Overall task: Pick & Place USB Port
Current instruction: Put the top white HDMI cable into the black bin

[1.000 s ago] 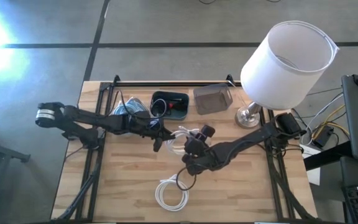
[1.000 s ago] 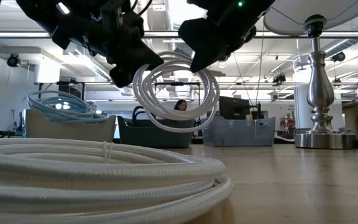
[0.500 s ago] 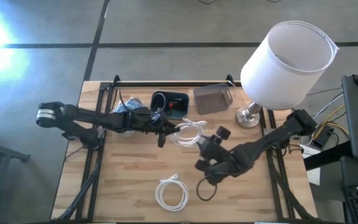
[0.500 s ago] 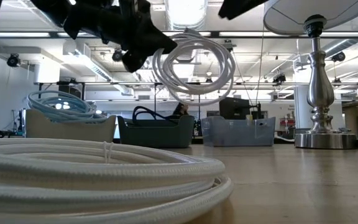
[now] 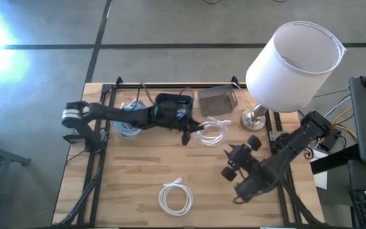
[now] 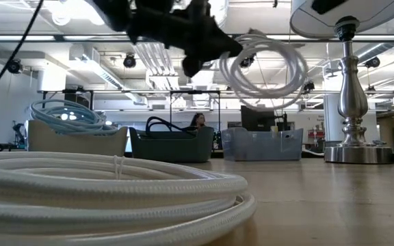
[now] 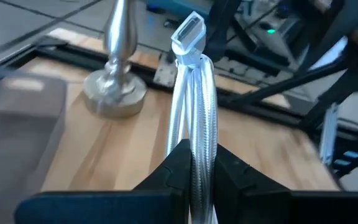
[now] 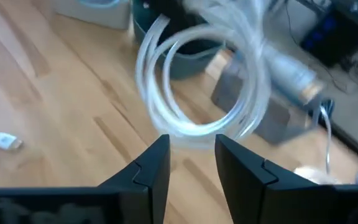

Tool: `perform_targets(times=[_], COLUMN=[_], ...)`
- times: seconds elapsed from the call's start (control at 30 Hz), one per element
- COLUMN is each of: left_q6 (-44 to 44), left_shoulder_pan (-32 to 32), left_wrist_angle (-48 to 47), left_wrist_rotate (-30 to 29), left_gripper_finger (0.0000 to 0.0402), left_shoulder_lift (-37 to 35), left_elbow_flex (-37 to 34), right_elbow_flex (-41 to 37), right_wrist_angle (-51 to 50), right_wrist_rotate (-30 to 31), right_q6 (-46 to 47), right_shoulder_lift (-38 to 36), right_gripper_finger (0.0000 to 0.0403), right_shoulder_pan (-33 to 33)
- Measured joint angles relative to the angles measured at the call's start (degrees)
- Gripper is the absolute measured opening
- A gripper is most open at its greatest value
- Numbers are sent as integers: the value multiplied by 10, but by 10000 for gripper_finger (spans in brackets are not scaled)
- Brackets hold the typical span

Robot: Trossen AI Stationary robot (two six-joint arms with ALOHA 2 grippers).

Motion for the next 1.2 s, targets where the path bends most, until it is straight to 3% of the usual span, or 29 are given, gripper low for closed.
perform_targets(times=[0.17,0.33,0.6,0.9,1.2], left_q6=[-6,0,26,12,8], left_shoulder_pan=[45,41,76,164,178], left_wrist_angle=[-48,-63,-66,-28,16], left_wrist_rotate=[53,105,60,64,72], left_gripper_finger=[40,40,41,41,41], left_shoulder_lift=[53,91,93,108,211], left_elbow_flex=[85,119,123,132,191], right_elbow_flex=[-25,-73,-84,-54,-54], right_wrist_angle=[-41,-41,-48,-47,-46], right_wrist_rotate=[-1,10,-84,-79,-79], right_q6=[125,137,134,114,94], right_shoulder_lift=[2,2,1,-5,-9], right_gripper_finger=[111,107,126,122,114], right_shoulder_pan=[18,6,0,2,1])
